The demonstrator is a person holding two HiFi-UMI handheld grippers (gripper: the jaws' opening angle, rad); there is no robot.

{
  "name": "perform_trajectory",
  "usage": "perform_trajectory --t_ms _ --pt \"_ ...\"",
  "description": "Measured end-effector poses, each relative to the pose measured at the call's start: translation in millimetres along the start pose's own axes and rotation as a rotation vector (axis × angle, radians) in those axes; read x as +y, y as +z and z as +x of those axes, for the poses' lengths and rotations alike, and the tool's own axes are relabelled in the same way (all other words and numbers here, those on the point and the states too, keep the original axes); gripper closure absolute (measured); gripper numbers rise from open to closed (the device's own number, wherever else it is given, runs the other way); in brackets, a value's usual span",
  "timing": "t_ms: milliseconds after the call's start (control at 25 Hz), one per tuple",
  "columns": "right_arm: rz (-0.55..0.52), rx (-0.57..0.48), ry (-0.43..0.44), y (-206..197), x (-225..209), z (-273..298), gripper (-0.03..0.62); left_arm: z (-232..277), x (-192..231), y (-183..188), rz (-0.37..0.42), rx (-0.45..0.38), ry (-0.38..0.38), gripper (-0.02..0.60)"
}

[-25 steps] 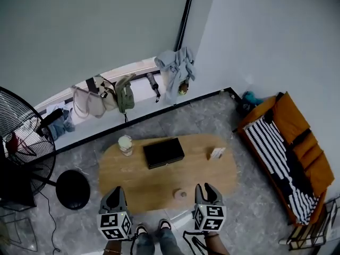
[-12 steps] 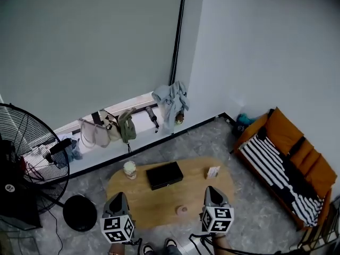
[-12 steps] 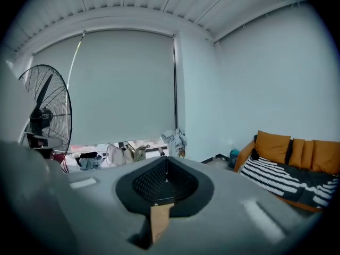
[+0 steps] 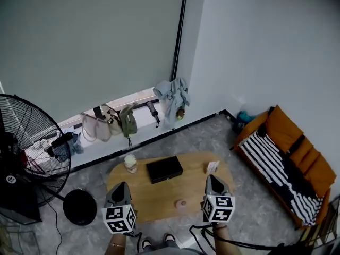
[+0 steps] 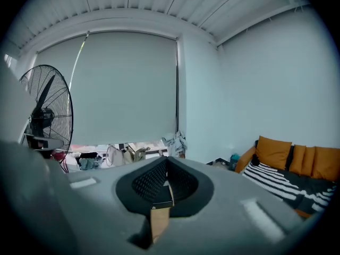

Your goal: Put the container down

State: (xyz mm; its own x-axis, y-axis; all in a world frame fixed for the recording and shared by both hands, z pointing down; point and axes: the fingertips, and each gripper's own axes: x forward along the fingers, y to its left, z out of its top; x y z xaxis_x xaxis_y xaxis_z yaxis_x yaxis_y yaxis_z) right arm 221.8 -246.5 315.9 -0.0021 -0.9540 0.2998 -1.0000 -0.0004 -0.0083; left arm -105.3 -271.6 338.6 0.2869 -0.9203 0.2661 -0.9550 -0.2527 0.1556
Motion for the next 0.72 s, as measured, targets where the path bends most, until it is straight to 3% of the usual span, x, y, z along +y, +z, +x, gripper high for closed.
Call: perform_trajectory --t_ms 720 --pt "-0.013 0.074 -0.024 -8.2 -9.7 3.9 0.589 10.3 -6.1 -1.9 0.021 0.015 0.0 0.584"
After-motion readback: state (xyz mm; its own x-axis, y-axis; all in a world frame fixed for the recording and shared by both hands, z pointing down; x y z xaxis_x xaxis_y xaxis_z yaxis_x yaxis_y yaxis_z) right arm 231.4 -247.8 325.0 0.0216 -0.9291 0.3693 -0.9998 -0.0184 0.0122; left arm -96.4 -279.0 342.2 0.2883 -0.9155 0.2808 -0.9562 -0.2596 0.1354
